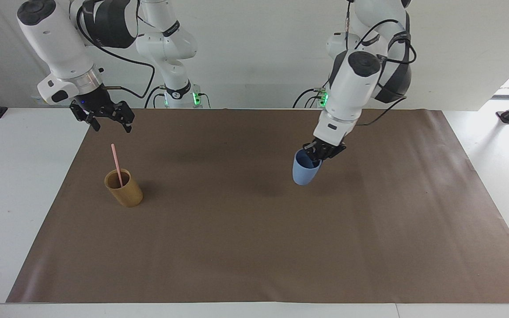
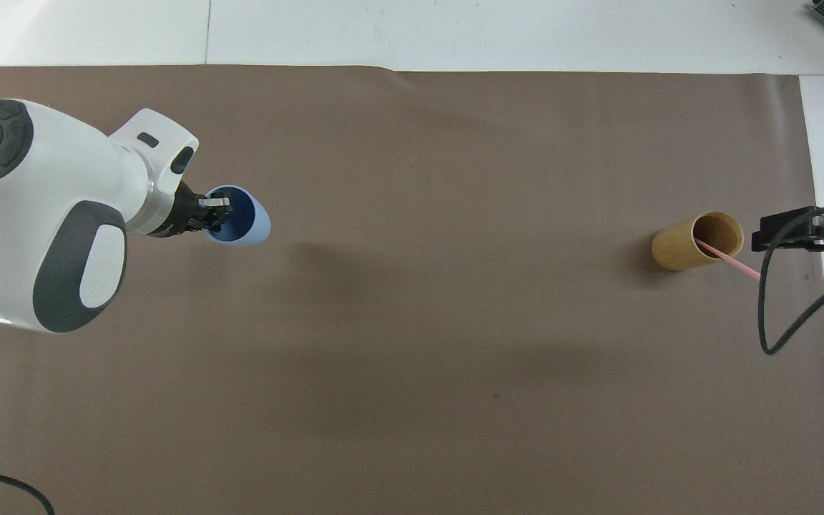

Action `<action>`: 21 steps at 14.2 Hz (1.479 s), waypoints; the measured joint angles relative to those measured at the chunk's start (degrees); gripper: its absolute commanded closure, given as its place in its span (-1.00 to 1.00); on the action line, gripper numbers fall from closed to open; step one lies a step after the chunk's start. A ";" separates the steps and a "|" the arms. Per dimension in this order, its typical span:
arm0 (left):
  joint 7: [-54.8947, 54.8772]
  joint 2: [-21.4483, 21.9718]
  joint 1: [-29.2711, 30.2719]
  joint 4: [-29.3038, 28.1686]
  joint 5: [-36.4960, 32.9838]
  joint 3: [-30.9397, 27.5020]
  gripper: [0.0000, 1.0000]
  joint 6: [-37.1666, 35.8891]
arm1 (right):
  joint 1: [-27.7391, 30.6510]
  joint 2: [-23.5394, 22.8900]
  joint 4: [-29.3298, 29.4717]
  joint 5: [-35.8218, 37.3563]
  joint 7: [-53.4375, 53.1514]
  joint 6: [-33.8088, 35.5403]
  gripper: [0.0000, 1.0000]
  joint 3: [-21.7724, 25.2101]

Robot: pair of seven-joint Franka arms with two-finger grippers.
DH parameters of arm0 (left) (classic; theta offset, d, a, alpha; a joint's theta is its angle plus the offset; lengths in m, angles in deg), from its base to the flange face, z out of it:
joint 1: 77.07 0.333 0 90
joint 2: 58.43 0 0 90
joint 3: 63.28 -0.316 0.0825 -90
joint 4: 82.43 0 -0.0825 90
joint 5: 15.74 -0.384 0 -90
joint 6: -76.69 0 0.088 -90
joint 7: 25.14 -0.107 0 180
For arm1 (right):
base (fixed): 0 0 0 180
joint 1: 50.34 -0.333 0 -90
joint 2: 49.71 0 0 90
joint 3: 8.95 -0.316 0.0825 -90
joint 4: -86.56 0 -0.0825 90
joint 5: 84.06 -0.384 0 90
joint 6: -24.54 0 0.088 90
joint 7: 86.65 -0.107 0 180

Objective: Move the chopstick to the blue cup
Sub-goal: 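Grasp the blue cup with the left gripper and slide it toward the tan tube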

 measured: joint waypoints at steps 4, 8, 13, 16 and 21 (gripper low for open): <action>3.68 -8.94 -7.47 7.29 -0.10 -0.05 1.00 0.15 | 2.09 0.79 -7.23 1.85 5.88 -7.69 -0.72 0.05; 3.69 -10.29 -9.04 7.99 -0.24 -0.06 1.00 1.79 | 2.38 1.17 -12.61 3.43 7.54 -12.37 0.04 0.02; 4.24 -13.17 -10.16 7.97 -1.18 -0.09 1.00 3.86 | 2.38 1.67 -12.96 4.28 7.70 -12.90 0.98 -0.03; 4.45 -14.32 -10.45 7.84 -1.39 -0.07 0.58 4.57 | 2.38 1.81 -12.92 4.29 7.70 -12.90 1.00 -0.03; 4.51 -14.29 -10.45 6.43 -1.57 -0.17 -1.00 5.54 | 2.29 2.12 -8.51 4.26 7.70 -9.32 1.00 -0.63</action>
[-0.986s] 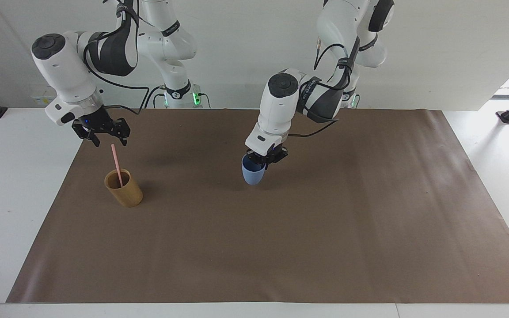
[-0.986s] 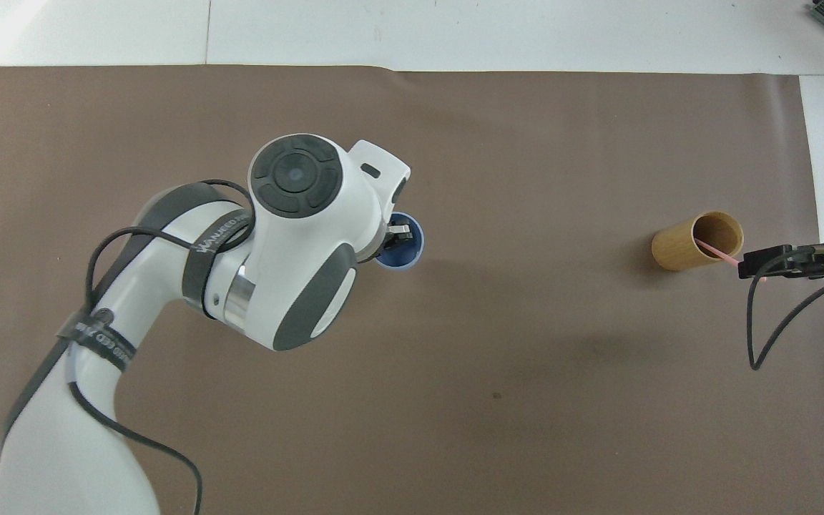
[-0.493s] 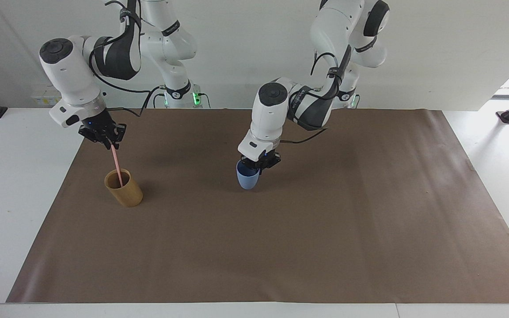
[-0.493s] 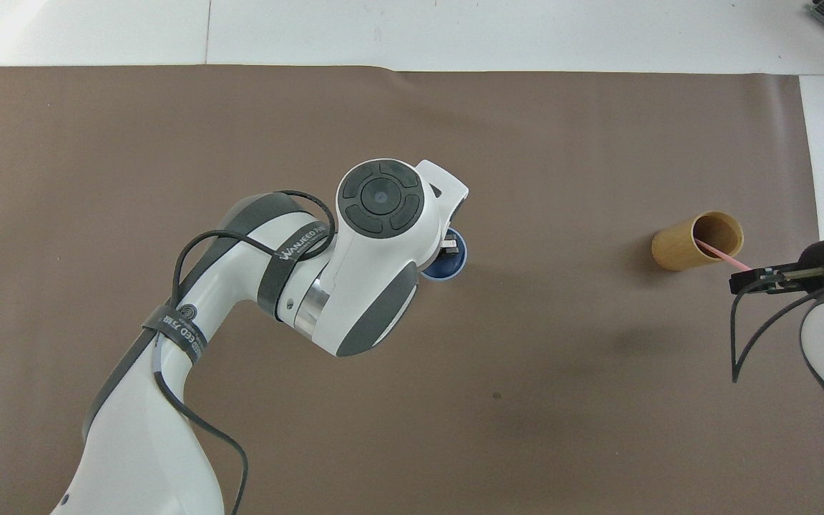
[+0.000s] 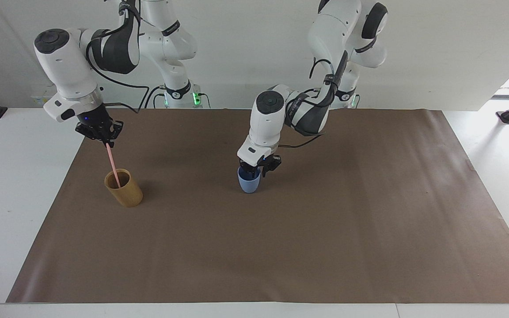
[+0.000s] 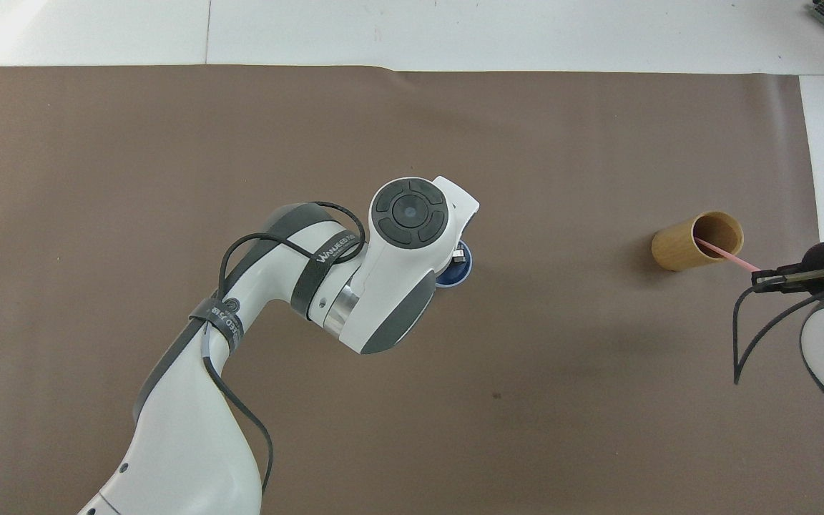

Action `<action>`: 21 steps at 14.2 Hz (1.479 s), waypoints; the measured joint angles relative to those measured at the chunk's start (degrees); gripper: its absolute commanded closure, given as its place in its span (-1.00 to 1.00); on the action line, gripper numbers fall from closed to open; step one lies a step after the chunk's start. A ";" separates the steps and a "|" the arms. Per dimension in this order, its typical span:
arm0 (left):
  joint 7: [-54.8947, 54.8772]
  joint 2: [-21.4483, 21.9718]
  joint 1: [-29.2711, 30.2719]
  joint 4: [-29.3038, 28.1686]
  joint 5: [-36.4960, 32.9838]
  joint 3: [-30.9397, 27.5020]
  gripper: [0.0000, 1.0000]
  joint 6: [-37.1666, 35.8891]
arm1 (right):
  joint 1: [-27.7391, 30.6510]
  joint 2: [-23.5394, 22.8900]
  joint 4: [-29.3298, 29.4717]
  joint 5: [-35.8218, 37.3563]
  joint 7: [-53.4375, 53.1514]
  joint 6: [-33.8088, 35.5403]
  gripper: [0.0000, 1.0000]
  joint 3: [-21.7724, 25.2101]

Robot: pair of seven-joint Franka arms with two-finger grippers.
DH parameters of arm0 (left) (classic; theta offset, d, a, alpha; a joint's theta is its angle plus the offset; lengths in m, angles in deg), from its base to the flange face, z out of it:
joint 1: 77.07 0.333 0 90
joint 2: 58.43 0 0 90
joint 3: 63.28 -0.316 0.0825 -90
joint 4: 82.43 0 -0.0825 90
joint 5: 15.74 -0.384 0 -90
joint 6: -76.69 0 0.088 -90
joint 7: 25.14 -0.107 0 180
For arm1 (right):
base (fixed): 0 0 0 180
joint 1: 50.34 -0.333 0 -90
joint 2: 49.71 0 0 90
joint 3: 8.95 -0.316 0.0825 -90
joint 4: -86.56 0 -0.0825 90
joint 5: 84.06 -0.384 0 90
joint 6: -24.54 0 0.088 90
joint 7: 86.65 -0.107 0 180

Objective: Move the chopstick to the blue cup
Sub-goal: 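Grasp the blue cup with the left gripper and slide it toward the tan tube, then withdraw the left gripper while the right gripper reaches the pink chopstick, then grasp the pink chopstick with the right gripper and lift it from the tube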

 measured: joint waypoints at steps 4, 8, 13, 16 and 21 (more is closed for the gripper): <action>0.23 4.23 0.66 0.28 -0.13 -1.51 -1.00 -1.61 | -0.36 0.98 5.83 -1.01 -1.20 9.13 1.00 -0.59; -0.30 10.69 5.60 0.19 -0.34 -2.05 -1.00 -5.98 | -0.47 1.42 13.20 -3.88 -4.16 18.16 1.00 -1.39; -15.04 16.65 16.53 0.05 -0.55 -2.22 -1.00 -14.60 | -0.48 1.47 18.72 -4.56 -11.47 24.05 1.00 -4.06; -27.02 18.75 22.43 -0.12 -0.55 -2.27 -1.00 -18.92 | -0.57 1.46 19.50 -7.50 -21.99 24.24 1.00 -9.14; -44.19 22.01 31.18 -0.15 -0.55 -2.31 -1.00 -24.87 | -2.47 1.10 19.63 -16.67 -44.80 23.91 1.00 -16.16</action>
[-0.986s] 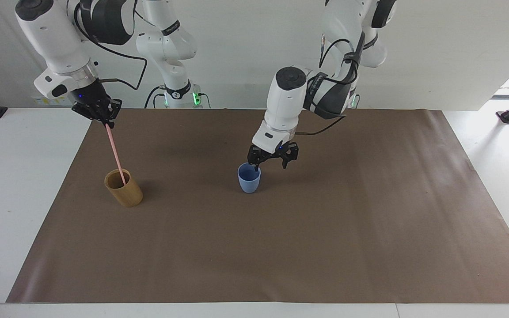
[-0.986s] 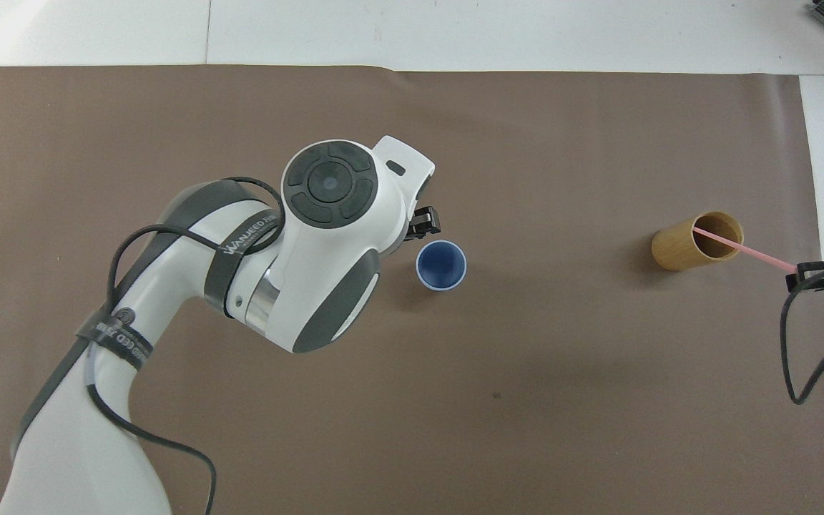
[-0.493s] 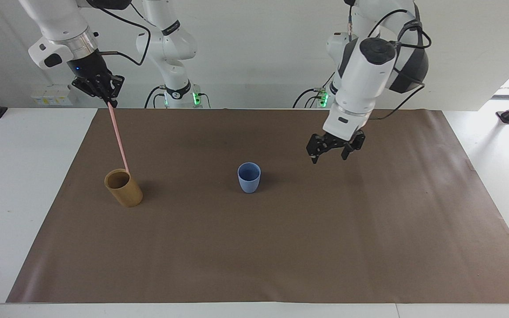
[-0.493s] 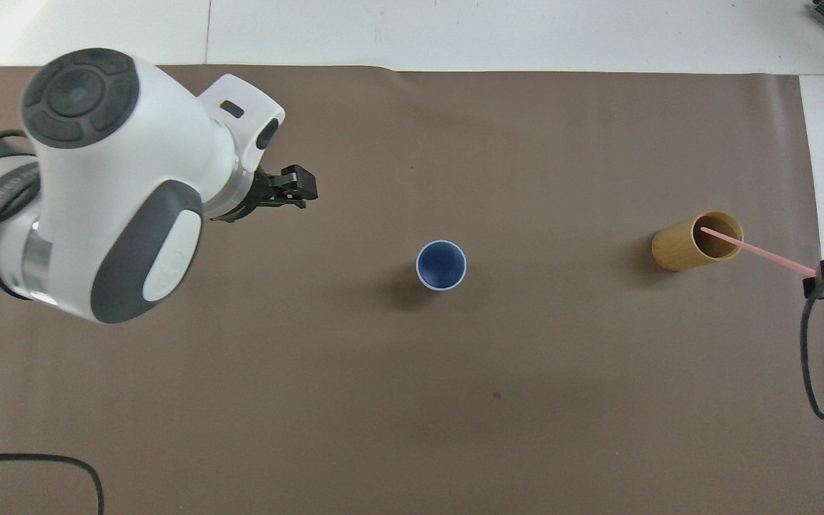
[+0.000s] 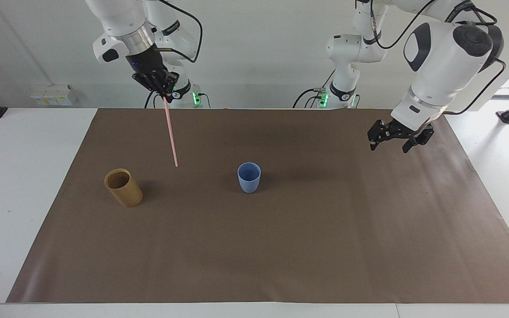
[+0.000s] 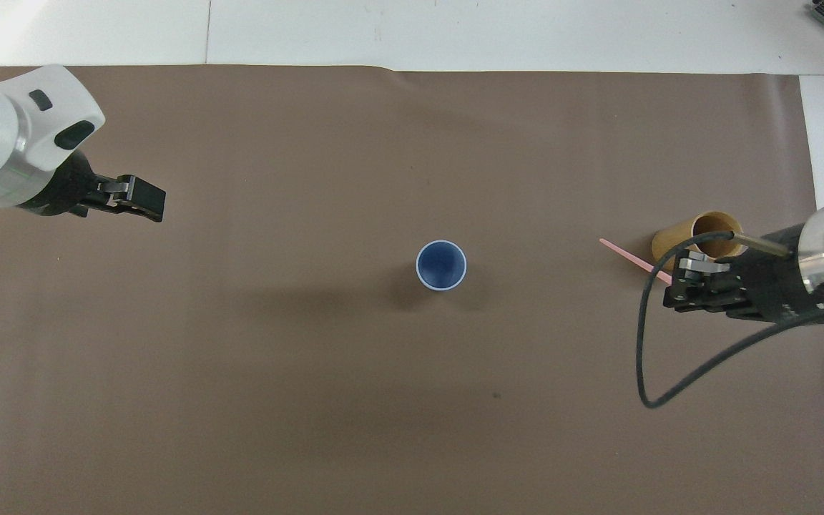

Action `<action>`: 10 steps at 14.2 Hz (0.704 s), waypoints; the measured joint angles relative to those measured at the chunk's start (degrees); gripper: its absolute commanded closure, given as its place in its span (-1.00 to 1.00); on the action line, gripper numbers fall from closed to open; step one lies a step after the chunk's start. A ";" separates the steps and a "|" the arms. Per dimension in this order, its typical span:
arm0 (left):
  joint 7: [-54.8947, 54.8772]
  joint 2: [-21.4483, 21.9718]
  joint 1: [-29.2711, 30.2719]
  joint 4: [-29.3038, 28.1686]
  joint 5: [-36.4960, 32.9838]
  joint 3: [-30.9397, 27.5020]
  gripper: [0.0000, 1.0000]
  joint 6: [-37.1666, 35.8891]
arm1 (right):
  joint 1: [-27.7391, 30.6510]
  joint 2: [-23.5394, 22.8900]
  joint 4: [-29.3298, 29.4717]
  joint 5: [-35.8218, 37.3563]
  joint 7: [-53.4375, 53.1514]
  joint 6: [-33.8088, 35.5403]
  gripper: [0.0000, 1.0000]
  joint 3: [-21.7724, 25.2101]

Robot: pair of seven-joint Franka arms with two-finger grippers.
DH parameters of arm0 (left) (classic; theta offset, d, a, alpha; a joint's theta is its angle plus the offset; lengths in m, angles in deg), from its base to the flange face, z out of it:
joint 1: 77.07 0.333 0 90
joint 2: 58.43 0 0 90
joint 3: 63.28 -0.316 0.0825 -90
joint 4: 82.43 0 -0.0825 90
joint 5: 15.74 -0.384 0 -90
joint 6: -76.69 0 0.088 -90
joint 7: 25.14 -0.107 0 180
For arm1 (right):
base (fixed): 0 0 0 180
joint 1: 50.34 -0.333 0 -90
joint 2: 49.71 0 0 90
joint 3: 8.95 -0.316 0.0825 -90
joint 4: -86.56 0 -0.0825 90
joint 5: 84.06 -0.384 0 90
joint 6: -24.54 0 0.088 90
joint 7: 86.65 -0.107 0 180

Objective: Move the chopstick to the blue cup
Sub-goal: 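Grasp the pink chopstick with the right gripper and lift it from the tube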

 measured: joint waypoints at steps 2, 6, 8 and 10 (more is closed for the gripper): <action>-0.88 2.68 1.08 0.04 0.00 0.01 -1.00 -1.48 | -1.23 0.00 0.10 -4.37 -7.09 -0.80 1.00 -1.29; -0.87 5.43 1.21 -0.01 0.00 0.09 -1.00 -3.12 | -3.34 -0.17 0.23 -9.24 -16.39 -0.84 1.00 -1.65; -0.87 5.42 1.21 -0.55 0.00 0.10 -1.00 -3.18 | -5.22 -1.13 0.17 -9.24 -18.92 -2.11 1.00 -1.74; -0.87 5.43 1.50 -1.20 0.00 0.02 -1.00 -3.19 | -6.46 -2.69 0.14 -9.36 -20.44 -4.55 1.00 -1.75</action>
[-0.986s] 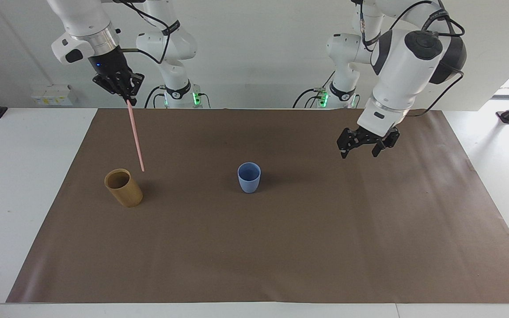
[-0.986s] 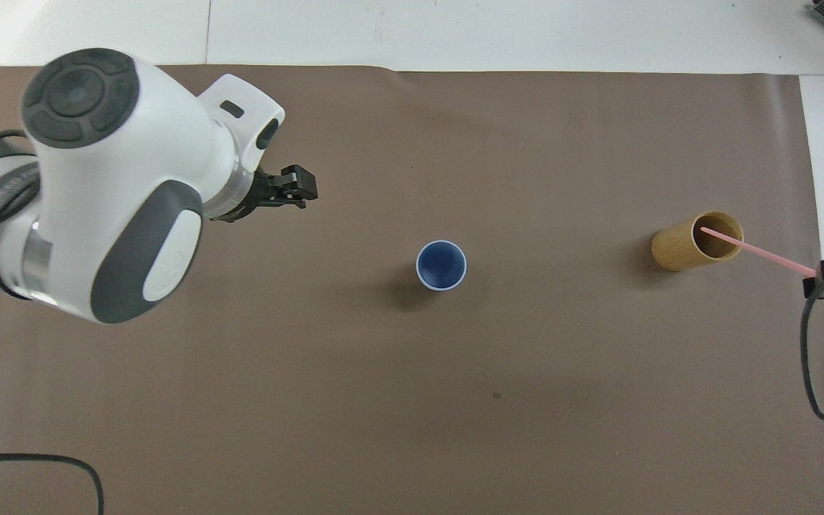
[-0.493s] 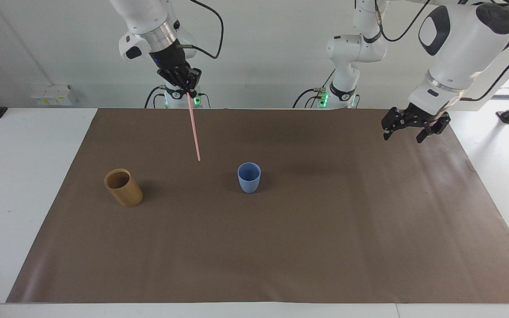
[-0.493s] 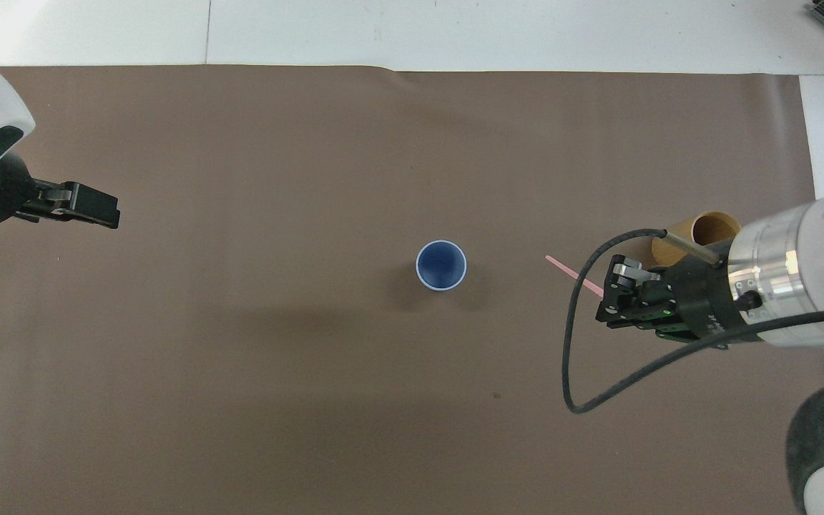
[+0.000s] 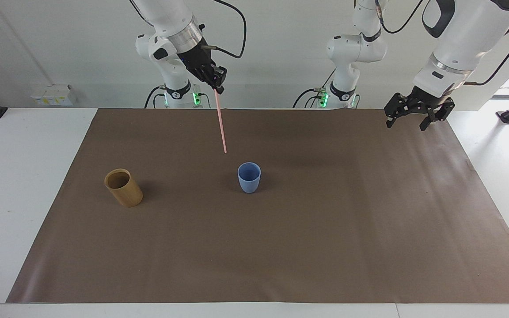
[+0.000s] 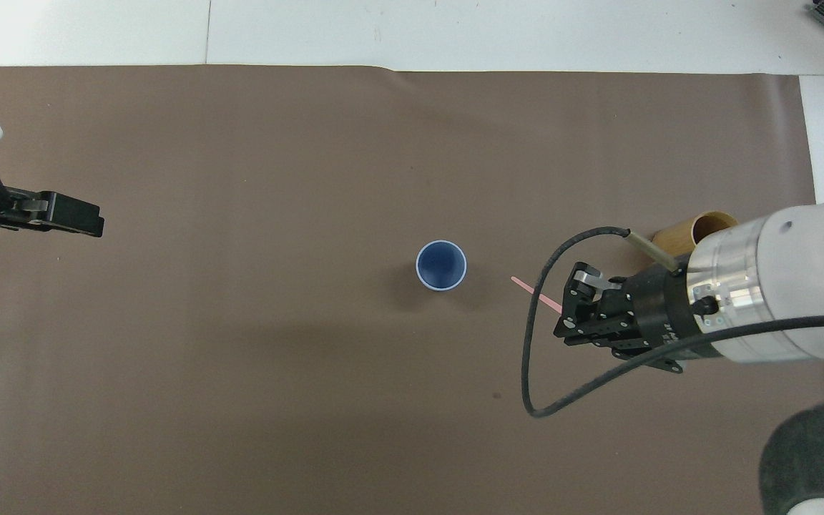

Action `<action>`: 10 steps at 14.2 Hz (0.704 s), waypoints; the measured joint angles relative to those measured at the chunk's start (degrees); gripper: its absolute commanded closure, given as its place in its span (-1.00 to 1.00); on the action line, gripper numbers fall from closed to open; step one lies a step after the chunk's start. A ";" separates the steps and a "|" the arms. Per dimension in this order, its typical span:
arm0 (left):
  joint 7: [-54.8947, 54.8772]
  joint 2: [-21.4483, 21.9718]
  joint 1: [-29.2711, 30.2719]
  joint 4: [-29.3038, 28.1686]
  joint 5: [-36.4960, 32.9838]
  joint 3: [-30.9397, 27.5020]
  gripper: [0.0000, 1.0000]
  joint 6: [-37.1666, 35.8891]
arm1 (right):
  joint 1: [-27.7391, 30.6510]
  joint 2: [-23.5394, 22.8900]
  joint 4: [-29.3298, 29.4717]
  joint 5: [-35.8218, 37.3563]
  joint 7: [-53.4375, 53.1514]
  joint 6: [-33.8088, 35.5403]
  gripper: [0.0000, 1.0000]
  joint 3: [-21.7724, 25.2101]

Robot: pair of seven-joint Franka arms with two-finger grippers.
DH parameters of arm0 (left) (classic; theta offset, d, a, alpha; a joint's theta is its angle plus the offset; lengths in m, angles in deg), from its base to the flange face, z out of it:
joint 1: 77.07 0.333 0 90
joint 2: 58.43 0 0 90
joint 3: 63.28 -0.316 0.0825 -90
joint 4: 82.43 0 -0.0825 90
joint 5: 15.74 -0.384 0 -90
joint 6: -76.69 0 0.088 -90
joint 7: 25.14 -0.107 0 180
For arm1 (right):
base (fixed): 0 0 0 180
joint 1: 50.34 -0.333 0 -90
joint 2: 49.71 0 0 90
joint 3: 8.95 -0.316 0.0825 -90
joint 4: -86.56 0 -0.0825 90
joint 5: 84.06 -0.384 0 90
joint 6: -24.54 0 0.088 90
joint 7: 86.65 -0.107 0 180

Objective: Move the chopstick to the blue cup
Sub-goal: 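Grasp the pink chopstick with the right gripper and lift it from the tube, then carry the chopstick with the right gripper and lower it into the blue cup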

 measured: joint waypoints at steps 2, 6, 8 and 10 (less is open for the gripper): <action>-0.55 0.04 0.85 -0.31 0.00 -0.03 -1.00 -0.09 | -1.38 -1.81 -0.01 -0.05 -1.17 -2.86 1.00 -0.04; -1.99 1.32 1.51 -1.67 0.00 -0.08 -1.00 -0.75 | -4.72 -5.25 -0.10 -0.06 -3.75 -6.54 1.00 -0.15; -1.99 2.13 1.58 -1.43 0.00 -0.21 -1.00 -1.04 | -5.30 -6.14 -0.73 -0.06 -4.13 -7.84 1.00 -0.15; -2.02 3.16 1.86 -0.54 0.00 -0.23 -1.00 -2.58 | -5.30 -6.74 -2.79 -0.04 -4.13 -9.98 1.00 -0.14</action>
